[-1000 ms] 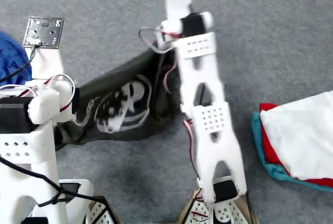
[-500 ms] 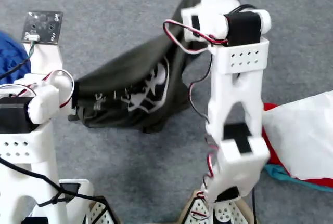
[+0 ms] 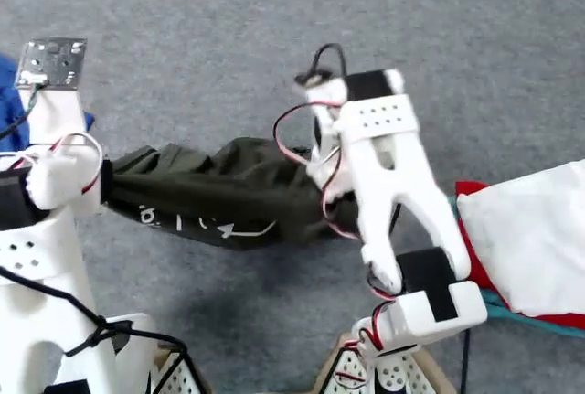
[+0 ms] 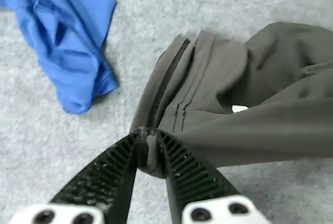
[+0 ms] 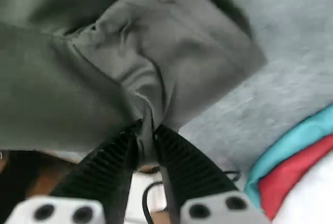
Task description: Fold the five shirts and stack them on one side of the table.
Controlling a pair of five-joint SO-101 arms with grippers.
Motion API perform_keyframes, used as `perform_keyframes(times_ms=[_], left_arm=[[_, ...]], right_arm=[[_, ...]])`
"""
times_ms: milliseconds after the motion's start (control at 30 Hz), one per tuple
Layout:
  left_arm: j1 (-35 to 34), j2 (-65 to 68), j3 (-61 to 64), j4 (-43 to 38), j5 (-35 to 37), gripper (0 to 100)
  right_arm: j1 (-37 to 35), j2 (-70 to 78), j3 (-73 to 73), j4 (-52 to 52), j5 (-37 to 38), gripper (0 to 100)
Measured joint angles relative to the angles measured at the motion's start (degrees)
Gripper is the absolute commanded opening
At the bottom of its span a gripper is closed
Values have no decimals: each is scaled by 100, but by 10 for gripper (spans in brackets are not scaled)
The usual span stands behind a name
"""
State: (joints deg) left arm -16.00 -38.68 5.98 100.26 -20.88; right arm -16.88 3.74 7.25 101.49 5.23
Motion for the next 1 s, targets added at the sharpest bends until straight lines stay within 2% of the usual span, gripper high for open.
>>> perform_keyframes(times_ms=[200,300,533,633,767,1000], left_arm=[[-229,-290,510,0,-132,19],[-229,-651,914,0,-141,19],[-229,-1213,1820,9,-343,19],[-229,-1248,1881,9,-343,19],[-246,-1248,1890,9,-343,19],[-264,-1248,1890,9,-343,19]], right_arm=[[-765,-9,1327,-26,352,6],[-888,-9,1837,-193,607,30],[-695,-167,1776,-53,879,341],[-615,-633,1758,-44,1178,422],[-563,-1292,1758,-44,1345,424],[149,-1749,976,-44,1363,424]])
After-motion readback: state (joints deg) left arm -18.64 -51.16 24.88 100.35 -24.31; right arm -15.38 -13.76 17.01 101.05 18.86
